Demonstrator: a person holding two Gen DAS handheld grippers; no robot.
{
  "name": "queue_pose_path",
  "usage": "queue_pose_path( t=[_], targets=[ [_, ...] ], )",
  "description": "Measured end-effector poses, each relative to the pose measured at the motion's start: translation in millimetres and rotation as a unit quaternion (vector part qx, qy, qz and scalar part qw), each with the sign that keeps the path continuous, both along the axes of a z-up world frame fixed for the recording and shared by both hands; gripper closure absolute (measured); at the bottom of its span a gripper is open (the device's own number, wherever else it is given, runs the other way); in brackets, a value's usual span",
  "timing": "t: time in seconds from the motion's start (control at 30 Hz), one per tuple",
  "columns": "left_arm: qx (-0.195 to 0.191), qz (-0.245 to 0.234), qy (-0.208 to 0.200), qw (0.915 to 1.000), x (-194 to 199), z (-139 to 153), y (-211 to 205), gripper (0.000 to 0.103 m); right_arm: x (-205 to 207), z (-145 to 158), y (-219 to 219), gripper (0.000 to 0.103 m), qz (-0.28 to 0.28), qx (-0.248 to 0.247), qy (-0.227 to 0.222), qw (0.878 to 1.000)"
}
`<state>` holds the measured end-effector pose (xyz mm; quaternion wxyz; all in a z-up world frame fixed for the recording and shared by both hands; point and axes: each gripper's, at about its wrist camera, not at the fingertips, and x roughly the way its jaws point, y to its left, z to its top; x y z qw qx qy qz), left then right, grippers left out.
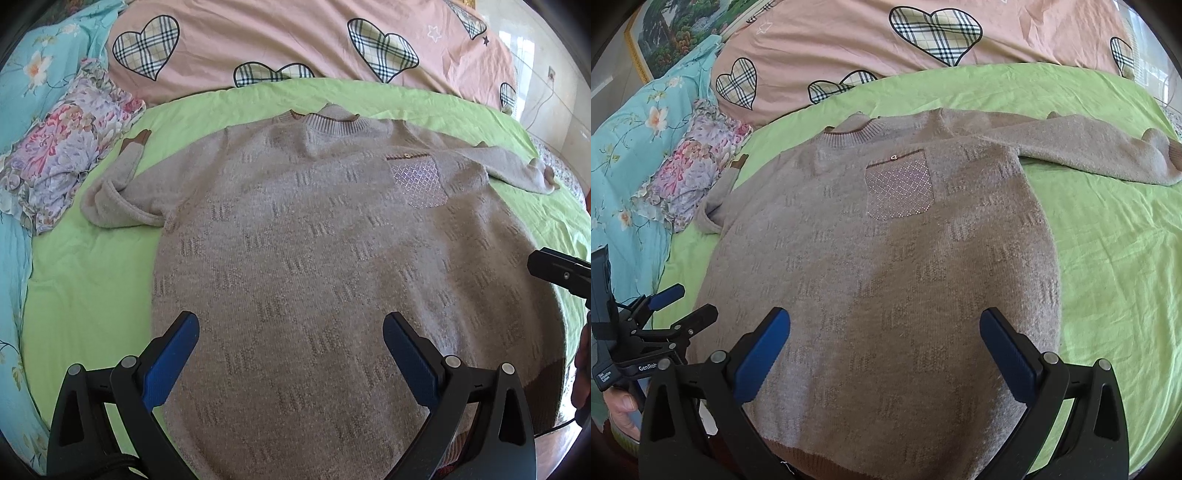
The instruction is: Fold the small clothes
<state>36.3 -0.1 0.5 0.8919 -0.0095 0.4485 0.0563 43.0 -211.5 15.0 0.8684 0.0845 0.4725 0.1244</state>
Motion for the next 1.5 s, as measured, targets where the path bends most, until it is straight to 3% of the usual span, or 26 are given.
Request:
queue_pose_path(
  t=[0.27, 0.4, 0.53, 0.63, 0.73, 0.97, 1.1, 1.27, 1.3, 1.33, 1.37, 1.5],
  targets=[
    [-0.013, 0.001, 0.011, 0.9999, 18, -4, 6, 0.003, 9, 3, -30, 0.001, -0.033, 0.015, -0.01, 0.999],
    [-0.007, 0.005, 0.014, 0.9999, 30, -3, 9, 0.003, 15, 9, -71, 0.001, -0.078, 0.037, -0.023, 0.996],
    [-0.008, 0.009, 0.017, 0.9998, 42, -2, 11, 0.003, 23, 4, -135, 0.001, -0.154, 0.08, -0.023, 0.985],
    [-0.006, 0.009, 0.021, 0.9997, 55, -2, 11, 0.003, 32, 0, -188, 0.016, -0.217, 0.104, -0.032, 0.97],
    [-0.001, 0.007, 0.023, 0.9997, 70, -3, 9, 0.003, 46, -2, -243, 0.032, -0.286, 0.078, -0.044, 0.954],
    [0.009, 0.008, 0.029, 0.9995, 103, -7, 3, 0.003, 89, -13, -349, 0.045, -0.371, 0.061, -0.061, 0.925],
    [0.01, 0.012, 0.033, 0.9993, 117, -11, 3, 0.003, 116, -34, -387, 0.051, -0.402, 0.063, -0.043, 0.913],
    [0.016, 0.013, 0.045, 0.9988, 131, -20, 2, 0.003, 129, -40, -406, 0.061, -0.405, 0.063, -0.055, 0.911],
    [0.016, 0.013, 0.048, 0.9986, 133, -22, 2, 0.003, 135, -38, -407, 0.072, -0.4, 0.057, -0.057, 0.913],
    [0.015, 0.013, 0.049, 0.9986, 135, -23, 2, 0.003, 135, -36, -408, 0.09, -0.396, 0.055, -0.056, 0.915],
    [0.014, 0.012, 0.051, 0.9985, 136, -25, 2, 0.003, 137, -35, -408, 0.096, -0.392, 0.058, -0.058, 0.916],
    [0.004, 0.013, 0.052, 0.9986, 135, -27, 4, 0.003, 141, -11, -376, 0.096, -0.349, 0.042, -0.094, 0.932]
  ],
)
